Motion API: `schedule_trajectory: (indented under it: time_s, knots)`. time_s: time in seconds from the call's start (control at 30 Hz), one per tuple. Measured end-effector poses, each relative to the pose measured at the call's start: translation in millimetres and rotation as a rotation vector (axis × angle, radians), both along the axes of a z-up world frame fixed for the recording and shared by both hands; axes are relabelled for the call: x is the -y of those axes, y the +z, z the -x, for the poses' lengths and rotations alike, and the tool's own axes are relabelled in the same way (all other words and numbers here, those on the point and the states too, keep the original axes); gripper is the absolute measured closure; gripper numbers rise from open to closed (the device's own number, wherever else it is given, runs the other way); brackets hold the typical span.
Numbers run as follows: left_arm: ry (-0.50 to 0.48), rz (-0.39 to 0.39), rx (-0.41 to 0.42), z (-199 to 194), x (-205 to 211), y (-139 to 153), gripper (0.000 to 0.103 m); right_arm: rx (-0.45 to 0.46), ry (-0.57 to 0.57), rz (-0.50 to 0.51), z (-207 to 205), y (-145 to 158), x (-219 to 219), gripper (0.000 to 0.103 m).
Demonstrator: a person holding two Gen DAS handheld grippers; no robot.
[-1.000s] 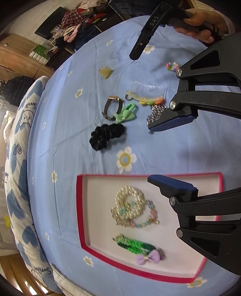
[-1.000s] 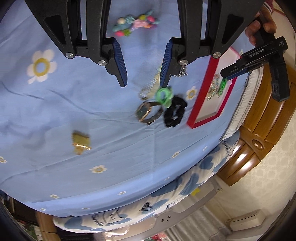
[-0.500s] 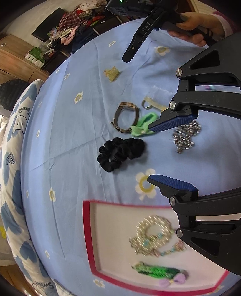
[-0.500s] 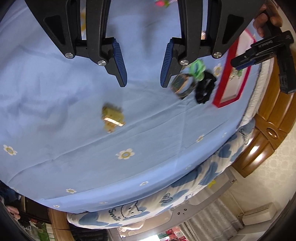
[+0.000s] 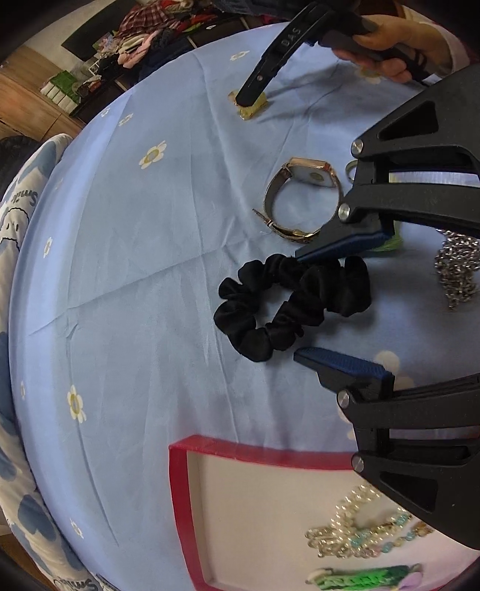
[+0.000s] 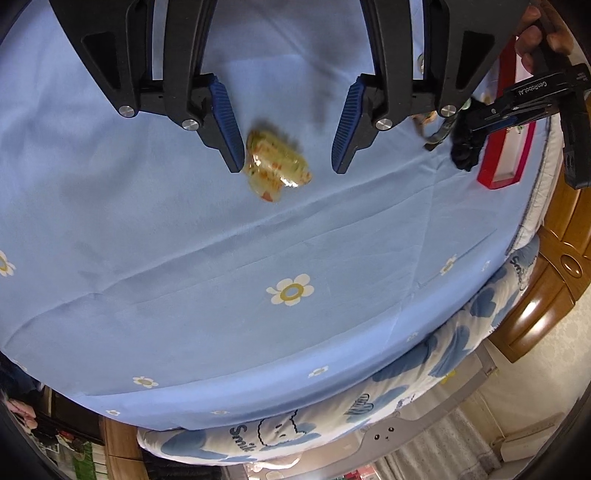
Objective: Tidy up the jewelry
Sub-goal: 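Grasp the black scrunchie with the left tool while the right tool grasps the yellow hair claw, then carry the scrunchie and hair claw over the tray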
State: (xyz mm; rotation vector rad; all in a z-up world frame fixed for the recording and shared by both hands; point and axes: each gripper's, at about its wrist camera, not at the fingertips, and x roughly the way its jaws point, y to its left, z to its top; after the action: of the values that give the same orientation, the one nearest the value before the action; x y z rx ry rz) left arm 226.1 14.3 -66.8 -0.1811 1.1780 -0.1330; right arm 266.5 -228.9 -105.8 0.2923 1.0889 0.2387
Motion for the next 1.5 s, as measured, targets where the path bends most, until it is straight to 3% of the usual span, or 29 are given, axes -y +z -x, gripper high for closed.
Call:
schedule_trajectory:
  time_s: [0.07, 0.13, 0.2, 0.53, 0.97, 1.5]
  knots:
    - [-0.011, 0.008, 0.002, -0.7, 1.6, -1.3, 0.084, 0.002, 0.008, 0.028, -2.4, -4.5, -2.8, 0.052]
    - [-0.023, 0.026, 0.011, 0.3, 3.4, -0.4, 0.092, -0.002, 0.009, 0.053, -2.8, -8.7, -3.8, 0.061]
    - [-0.034, 0.020, 0.034, 3.2, 4.8, 3.1, 0.094, 0.004, 0.007, 0.053, -1.6, -8.6, -2.3, 0.061]
    - [-0.038, 0.086, 0.123, 38.0, -10.1, 35.8, 0.096, 0.053, 0.028, -0.043, 28.7, 23.8, -12.6, 0.061]
    - [0.023, 0.145, 0.228, 102.1, -55.9, 76.6, 0.096, 0.095, 0.166, -0.176, 79.6, 68.2, -79.3, 0.061]
    - [0.155, 0.153, 0.265, 157.2, -122.4, 86.3, 0.096, 0.090, 0.350, -0.215, 119.2, 81.3, -173.2, 0.061]
